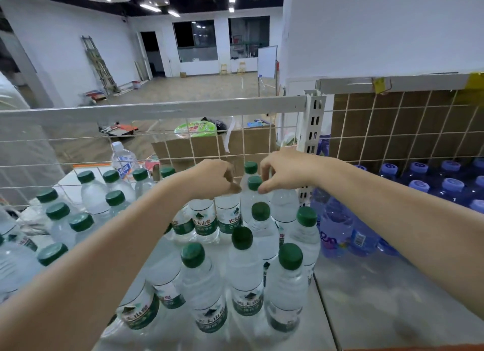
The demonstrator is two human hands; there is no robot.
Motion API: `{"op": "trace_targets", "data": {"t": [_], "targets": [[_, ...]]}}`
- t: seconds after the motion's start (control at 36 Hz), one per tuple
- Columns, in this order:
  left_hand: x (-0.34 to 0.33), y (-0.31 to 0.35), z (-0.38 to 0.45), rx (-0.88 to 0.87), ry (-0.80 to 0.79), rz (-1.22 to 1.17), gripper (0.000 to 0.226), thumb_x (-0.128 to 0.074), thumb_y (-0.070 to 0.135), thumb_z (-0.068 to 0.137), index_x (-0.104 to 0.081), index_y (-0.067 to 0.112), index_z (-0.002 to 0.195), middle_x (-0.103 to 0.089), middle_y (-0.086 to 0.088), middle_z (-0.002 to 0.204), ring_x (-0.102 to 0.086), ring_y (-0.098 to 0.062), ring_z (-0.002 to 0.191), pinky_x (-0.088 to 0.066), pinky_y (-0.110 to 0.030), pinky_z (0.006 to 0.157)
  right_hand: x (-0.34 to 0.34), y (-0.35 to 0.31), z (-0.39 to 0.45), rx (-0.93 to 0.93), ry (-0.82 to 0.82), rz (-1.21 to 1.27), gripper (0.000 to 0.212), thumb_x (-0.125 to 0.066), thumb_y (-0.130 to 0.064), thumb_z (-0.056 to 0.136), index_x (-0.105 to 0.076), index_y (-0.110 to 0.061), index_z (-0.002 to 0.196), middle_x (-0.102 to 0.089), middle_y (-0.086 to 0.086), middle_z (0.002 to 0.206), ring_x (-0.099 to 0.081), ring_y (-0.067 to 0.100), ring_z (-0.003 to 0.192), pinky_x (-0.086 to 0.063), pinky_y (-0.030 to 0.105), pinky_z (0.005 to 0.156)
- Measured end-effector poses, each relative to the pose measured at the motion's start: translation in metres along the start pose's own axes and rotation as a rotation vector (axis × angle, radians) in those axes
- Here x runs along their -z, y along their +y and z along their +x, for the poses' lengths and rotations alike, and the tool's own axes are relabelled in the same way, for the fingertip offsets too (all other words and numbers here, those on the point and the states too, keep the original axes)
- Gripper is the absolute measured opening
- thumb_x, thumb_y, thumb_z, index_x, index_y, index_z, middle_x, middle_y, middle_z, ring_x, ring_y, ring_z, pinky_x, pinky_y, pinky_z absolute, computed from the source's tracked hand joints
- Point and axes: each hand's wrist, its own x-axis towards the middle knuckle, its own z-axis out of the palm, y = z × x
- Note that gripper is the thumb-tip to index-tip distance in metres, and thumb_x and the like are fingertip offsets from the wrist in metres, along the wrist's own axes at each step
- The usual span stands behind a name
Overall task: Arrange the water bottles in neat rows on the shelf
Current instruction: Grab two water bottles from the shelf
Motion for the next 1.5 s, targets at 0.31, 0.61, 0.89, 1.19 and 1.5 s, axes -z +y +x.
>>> {"op": "trace_targets", "data": {"t": [0.31,0.61,0.89,1.19,1.5], "targets": [[-0.017,0.028,-0.014,-0.314,-0.199,0.0,0.051,-0.054,0.061,0.086,-0.058,0.023,0.12,-0.057,0.005,0.106,-0.055,-0.014,0.093,-0.045,-0.027,0.083,0.003,-0.013,-0.033,-0.369,-0.285,-0.223,0.042,-0.065,-0.057,0.082,-0.05,-0.021,0.069,-0.058,-0.001,0.072,-0.056,0.013,0.062,-0.048,0.026,0.061],[-0.037,0.017,-0.011,-0.378,-0.136,-0.072,0.021,-0.063,0.032,0.089,-0.055,0.015,0.098,-0.06,0.0,0.095,-0.056,-0.017,0.084,-0.043,-0.025,0.07,-0.014,-0.029,-0.041,-0.543,-0.263,-0.053,0.026,-0.071,-0.026,0.088,-0.056,-0.005,0.084,-0.058,0.009,0.078,-0.066,0.021,0.058,-0.056,0.028,0.055],[-0.004,-0.016,-0.014,-0.358,-0.096,-0.091,0.019,-0.066,0.03,0.086,-0.051,0.02,0.08,-0.053,0.004,0.078,-0.049,-0.014,0.069,-0.036,-0.026,0.059,0.011,-0.054,-0.026,-0.469,-0.229,0.066,0.023,-0.074,-0.019,0.084,-0.06,-0.006,0.095,-0.065,0.012,0.091,-0.068,0.018,0.062,-0.057,0.023,0.055],[0.015,-0.069,-0.021,-0.206,-0.098,-0.044,0.022,-0.066,0.028,0.086,-0.05,0.018,0.075,-0.052,0.001,0.076,-0.047,-0.014,0.065,-0.042,-0.03,0.066,0.009,-0.082,0.008,-0.303,-0.212,0.048,0.018,-0.076,-0.015,0.082,-0.059,-0.012,0.081,-0.065,0.011,0.093,-0.071,0.023,0.073,-0.058,0.024,0.058],[0.0,-0.096,-0.012,-0.084,-0.046,-0.062,0.019,-0.067,0.027,0.085,-0.057,0.012,0.092,-0.055,0.002,0.079,-0.051,-0.018,0.072,-0.039,-0.029,0.061,-0.013,-0.088,0.047,-0.106,-0.159,0.004,0.018,-0.079,-0.015,0.078,-0.068,-0.016,0.092,-0.066,0.002,0.09,-0.065,0.016,0.08,-0.047,0.023,0.059]]}}
